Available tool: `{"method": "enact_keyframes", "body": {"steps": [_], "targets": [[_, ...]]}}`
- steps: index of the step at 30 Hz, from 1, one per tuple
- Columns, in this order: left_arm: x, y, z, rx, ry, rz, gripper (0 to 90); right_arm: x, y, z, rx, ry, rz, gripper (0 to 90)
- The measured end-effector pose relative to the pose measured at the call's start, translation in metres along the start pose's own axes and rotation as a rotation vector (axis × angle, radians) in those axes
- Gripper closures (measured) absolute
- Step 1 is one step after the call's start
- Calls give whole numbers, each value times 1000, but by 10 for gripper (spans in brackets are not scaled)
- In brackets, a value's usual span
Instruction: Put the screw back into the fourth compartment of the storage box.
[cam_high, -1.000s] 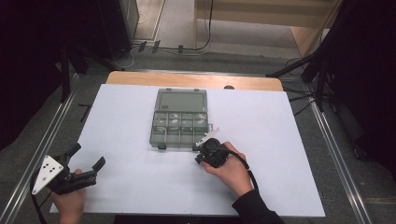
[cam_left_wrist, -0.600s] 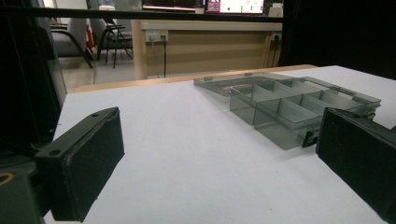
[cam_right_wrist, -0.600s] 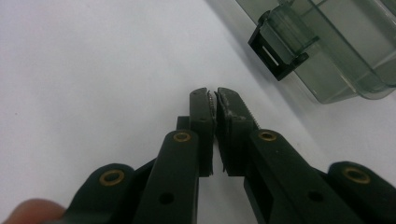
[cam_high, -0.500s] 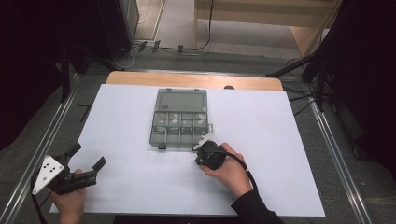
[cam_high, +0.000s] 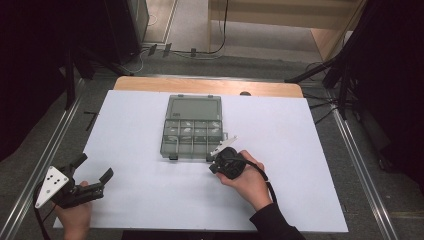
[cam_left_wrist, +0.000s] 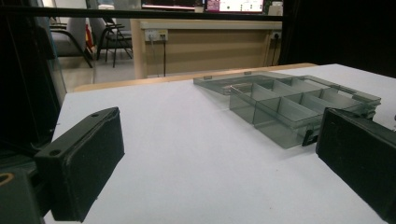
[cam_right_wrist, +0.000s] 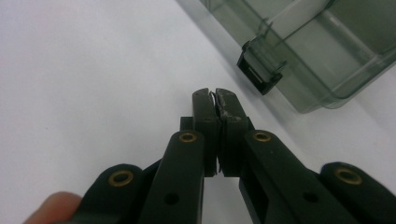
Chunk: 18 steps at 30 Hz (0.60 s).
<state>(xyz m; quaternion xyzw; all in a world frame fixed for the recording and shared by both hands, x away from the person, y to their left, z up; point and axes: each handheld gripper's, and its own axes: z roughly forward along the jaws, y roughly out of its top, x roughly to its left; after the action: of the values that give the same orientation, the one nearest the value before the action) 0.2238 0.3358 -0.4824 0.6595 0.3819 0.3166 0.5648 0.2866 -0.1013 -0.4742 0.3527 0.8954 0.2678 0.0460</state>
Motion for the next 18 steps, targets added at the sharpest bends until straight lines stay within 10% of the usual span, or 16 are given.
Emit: {"method": "enact_keyframes", "body": {"steps": [18], "targets": [[0, 0, -1, -1, -3, -6, 12, -14, 15, -30, -91, 15, 21, 898]]}}
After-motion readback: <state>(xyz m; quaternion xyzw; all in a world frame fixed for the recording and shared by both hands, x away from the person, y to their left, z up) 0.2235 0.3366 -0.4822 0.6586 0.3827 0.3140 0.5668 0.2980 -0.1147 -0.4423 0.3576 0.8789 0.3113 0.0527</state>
